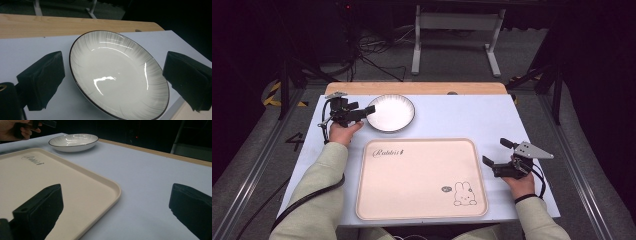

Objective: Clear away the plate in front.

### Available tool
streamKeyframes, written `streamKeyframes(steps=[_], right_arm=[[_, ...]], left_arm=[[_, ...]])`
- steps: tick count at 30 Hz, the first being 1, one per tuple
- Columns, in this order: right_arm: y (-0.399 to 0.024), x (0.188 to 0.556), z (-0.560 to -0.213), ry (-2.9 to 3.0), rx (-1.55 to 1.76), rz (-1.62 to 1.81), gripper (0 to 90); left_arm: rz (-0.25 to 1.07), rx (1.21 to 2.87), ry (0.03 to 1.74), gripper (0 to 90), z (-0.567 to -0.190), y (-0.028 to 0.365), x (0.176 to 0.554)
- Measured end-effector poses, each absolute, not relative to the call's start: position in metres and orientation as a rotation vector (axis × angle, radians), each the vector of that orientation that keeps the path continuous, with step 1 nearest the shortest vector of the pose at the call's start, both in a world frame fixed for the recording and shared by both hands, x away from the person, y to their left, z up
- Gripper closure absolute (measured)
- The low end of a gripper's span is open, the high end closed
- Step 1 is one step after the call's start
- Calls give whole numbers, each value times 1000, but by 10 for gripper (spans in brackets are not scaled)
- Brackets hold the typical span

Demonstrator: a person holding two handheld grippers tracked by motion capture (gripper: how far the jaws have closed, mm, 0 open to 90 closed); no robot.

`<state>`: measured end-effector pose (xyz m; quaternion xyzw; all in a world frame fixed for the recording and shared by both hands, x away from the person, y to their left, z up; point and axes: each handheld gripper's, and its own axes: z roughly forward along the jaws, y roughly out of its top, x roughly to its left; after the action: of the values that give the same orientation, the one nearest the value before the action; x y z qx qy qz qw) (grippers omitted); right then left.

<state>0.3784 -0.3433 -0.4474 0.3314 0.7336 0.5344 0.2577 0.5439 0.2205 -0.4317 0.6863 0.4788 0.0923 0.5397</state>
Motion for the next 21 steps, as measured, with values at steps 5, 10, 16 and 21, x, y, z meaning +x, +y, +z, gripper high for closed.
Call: streamKeyframes(steps=[5, 10, 16, 21], right_arm=[[-341, 378, -447, 1993, 887, 1459, 8], [-342, 378, -447, 1998, 900, 1465, 4], [-343, 379, -448, 1997, 916, 1472, 2], [-343, 379, -448, 1999, 918, 1470, 2]], left_arm=[[168, 1657, 1163, 68, -440, 220, 551], [117, 1659, 1200, 92, -447, 221, 556], [61, 1662, 1269, 122, -453, 222, 561], [20, 1677, 1327, 157, -457, 220, 562]])
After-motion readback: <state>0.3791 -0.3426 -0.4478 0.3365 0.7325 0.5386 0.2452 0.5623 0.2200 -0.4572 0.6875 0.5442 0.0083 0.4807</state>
